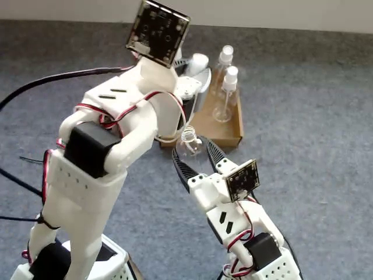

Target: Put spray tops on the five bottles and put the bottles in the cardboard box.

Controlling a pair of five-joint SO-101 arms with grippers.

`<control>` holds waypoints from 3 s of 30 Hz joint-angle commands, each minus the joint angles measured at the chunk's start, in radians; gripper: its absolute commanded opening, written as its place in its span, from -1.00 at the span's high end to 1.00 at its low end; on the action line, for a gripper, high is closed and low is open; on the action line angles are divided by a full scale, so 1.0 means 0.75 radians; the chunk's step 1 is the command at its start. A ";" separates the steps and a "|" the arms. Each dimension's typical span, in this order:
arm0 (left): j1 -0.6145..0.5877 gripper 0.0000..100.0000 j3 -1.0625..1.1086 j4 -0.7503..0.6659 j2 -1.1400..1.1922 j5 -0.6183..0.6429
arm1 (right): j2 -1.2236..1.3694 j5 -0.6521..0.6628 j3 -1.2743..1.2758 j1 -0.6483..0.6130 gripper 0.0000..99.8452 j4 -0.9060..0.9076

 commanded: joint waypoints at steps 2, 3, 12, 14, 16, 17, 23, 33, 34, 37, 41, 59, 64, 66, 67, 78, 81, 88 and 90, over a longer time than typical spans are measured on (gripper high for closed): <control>0.028 0.99 0.144 0.088 -0.030 0.008 | -0.015 -0.008 -0.019 -0.003 0.99 0.003; 0.028 0.99 0.165 0.106 -0.030 0.008 | -0.015 -0.008 -0.019 0.001 0.99 0.003; 0.026 0.99 0.202 0.301 -0.030 0.008 | -0.017 -0.004 -0.019 0.007 0.99 0.001; 0.026 0.99 0.206 0.348 -0.030 0.008 | -0.017 -0.008 -0.019 0.032 0.99 -0.003; 0.026 0.99 0.206 0.381 -0.030 0.002 | -0.017 -0.012 -0.024 0.099 0.99 -0.019; 0.026 0.99 0.206 0.387 -0.030 0.000 | -0.017 -0.014 -0.030 0.138 0.99 -0.058; 0.026 0.98 0.208 0.383 -0.026 -0.002 | -0.017 -0.014 -0.038 0.244 0.99 -0.167; 0.056 0.98 0.265 0.381 -0.050 -0.004 | -0.017 -0.014 -0.040 0.240 0.99 -0.167; 0.054 0.98 0.267 0.381 -0.060 -0.004 | -0.017 -0.014 -0.040 0.240 0.99 -0.167; 0.040 0.98 0.257 0.378 -0.097 -0.004 | -0.017 -0.014 -0.042 0.247 0.99 -0.167; -0.075 0.98 0.269 0.278 -0.181 -0.004 | -0.017 -0.014 -0.042 0.247 0.99 -0.167; -0.214 0.66 0.046 -0.014 -0.216 -0.243 | -0.013 -0.014 -0.210 0.240 0.99 -0.394; -0.038 0.66 -0.069 -0.010 -0.177 -0.245 | -0.013 -0.014 -0.173 0.240 0.94 -0.388; 0.019 0.66 -0.105 -0.010 -0.152 -0.245 | -0.013 -0.014 -0.173 0.240 0.84 -0.386; 0.048 0.66 -0.120 -0.008 -0.138 -0.245 | -0.013 -0.014 -0.173 0.240 0.81 -0.386; 0.210 0.66 -0.120 0.018 -0.085 -0.309 | -0.013 -0.014 -0.173 0.240 0.76 -0.289; 0.195 0.66 -0.120 0.020 -0.093 -0.313 | -0.013 -0.014 -0.173 0.240 0.76 -0.249; 0.046 0.66 -0.154 0.014 -0.087 -0.307 | -0.013 -0.014 -0.175 0.240 0.76 -0.234; 0.046 0.66 -0.181 0.010 -0.087 -0.311 | -0.013 -0.006 -0.175 0.222 0.76 -0.234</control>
